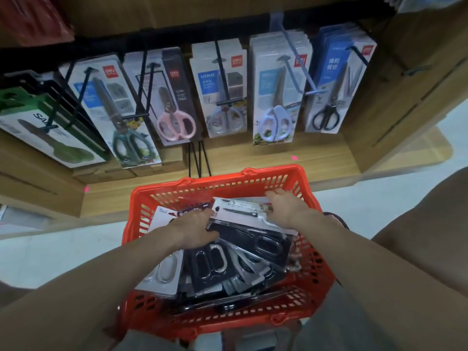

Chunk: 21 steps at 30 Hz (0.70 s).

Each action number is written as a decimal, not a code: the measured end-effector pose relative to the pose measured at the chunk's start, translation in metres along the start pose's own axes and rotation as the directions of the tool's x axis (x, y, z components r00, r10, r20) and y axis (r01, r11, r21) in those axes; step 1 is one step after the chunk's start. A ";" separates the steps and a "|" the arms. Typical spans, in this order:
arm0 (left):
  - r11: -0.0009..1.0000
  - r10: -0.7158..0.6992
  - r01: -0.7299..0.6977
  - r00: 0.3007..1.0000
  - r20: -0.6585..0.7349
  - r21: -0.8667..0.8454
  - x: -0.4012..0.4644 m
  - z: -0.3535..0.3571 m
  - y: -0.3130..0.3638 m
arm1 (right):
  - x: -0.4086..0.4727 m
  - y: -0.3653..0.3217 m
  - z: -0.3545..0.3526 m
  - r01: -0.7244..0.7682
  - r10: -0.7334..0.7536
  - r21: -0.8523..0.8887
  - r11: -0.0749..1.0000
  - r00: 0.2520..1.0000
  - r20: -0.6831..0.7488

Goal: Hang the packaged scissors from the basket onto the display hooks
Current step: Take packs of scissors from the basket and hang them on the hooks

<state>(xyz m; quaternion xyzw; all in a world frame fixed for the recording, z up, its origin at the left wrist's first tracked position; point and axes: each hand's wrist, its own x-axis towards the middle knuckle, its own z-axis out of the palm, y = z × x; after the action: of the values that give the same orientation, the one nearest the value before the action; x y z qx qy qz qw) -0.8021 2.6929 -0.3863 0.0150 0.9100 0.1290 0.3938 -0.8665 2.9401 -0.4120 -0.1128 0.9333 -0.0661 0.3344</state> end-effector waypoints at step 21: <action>0.312 -0.058 0.213 0.977 0.206 -0.926 -0.012 -0.010 0.015 | -0.081 -0.087 0.000 0.276 -0.389 -0.410 0.869 0.895 -0.221</action>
<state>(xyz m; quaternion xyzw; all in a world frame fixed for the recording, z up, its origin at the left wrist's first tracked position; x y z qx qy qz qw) -0.8020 2.7039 -0.3678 -0.2843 0.6345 0.5982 0.3984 -0.7914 2.8766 -0.3451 -0.3230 0.9342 0.0367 0.1469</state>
